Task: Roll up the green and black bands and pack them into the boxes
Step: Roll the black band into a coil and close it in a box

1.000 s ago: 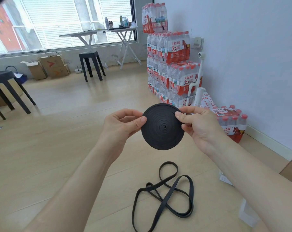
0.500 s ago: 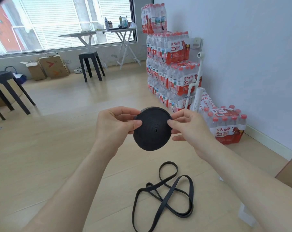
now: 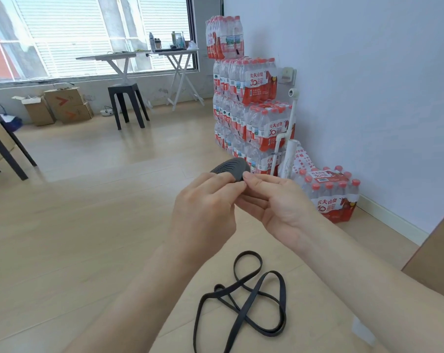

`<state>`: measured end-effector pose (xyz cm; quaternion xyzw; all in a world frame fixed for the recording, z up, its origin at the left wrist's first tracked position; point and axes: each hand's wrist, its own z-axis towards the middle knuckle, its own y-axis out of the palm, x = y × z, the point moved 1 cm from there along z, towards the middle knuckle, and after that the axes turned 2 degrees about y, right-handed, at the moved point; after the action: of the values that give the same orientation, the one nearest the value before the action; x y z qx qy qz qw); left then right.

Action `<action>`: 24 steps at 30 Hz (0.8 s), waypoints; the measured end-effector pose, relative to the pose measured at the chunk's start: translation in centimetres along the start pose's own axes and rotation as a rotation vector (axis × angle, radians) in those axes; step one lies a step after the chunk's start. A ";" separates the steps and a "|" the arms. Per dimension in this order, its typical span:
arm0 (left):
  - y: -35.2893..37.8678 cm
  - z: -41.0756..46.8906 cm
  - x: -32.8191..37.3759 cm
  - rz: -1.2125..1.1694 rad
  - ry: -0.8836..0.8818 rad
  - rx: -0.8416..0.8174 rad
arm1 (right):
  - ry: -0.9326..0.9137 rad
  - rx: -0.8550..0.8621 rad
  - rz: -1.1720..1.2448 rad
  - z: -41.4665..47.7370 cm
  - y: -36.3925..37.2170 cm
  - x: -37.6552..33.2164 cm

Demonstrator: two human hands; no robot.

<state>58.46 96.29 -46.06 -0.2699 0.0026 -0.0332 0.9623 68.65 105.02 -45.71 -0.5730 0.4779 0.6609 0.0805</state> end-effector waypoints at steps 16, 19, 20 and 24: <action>-0.1 1.2 1.3 -0.281 -0.392 -0.134 | -0.052 0.075 0.036 -0.8 -0.5 0.0; 0.4 0.9 1.7 -0.199 -0.297 -0.137 | -0.062 0.139 -0.020 -0.9 -0.6 0.2; 0.5 0.8 1.8 -0.203 -0.301 -0.151 | -0.060 0.164 -0.048 -0.8 -0.7 0.2; 0.8 0.8 1.8 -0.420 -0.467 -0.189 | -0.069 0.205 -0.189 -0.6 -1.1 -0.3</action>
<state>60.30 97.24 -45.81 -0.3530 -0.2711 -0.1678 0.8796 69.88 105.31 -45.99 -0.5811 0.4839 0.6174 0.2169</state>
